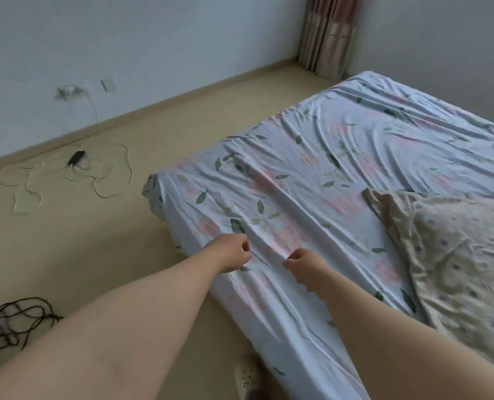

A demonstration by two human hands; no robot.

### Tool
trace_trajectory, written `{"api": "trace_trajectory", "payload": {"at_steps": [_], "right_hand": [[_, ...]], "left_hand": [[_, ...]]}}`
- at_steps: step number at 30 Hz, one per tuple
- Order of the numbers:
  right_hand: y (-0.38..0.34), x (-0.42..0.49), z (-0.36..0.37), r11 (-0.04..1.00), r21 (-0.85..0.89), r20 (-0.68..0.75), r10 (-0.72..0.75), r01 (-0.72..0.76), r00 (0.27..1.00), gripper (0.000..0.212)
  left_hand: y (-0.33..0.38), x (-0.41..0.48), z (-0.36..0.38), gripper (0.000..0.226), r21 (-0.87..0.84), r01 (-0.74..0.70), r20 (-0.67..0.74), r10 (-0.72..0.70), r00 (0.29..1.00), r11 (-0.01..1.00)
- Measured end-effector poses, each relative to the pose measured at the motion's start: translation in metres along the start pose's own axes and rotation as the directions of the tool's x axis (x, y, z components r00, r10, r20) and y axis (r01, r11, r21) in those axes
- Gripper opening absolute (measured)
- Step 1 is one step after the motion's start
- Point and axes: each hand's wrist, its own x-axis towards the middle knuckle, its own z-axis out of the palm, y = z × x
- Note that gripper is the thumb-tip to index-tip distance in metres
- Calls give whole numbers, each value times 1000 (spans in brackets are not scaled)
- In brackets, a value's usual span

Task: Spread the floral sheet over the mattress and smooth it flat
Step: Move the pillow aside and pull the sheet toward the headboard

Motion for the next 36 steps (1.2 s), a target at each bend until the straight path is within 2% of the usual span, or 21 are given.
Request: {"api": "trace_trajectory", "payload": {"at_steps": [3, 7, 11, 15, 21, 25, 28, 32, 36], "right_hand": [[-56, 46, -1, 999, -29, -13, -42, 42, 999, 10], [-134, 96, -3, 993, -50, 41, -104, 106, 994, 10], [-200, 137, 5, 989, -94, 63, -105, 111, 992, 7], [-258, 182, 18, 991, -107, 64, -76, 83, 995, 8], [-375, 255, 62, 989, -122, 7, -84, 84, 996, 7], [-471, 302, 100, 998, -21, 1, -56, 56, 998, 14], [-529, 337, 116, 998, 33, -11, -53, 54, 999, 7], [-578, 384, 106, 996, 91, -26, 17, -14, 1000, 9], [-626, 448, 78, 990, 133, -108, 67, -52, 992, 8]], "left_hand": [[-33, 30, -49, 29, -39, 49, -68, -51, 996, 998], [-73, 68, -110, 25, -153, 96, -126, -116, 985, 984], [-114, 104, -162, 11, -239, 118, -158, -159, 975, 964], [-162, 142, -207, 12, -264, 122, -163, -169, 972, 957], [-262, 208, -298, 25, -239, 107, -200, -157, 967, 965], [-329, 254, -378, 22, -214, 84, -171, -122, 978, 973], [-362, 291, -428, 23, -198, 69, -172, -104, 980, 978], [-383, 347, -478, 22, -123, 43, -124, -58, 991, 991], [-380, 419, -533, 21, -74, -38, -131, 28, 991, 997]]}}
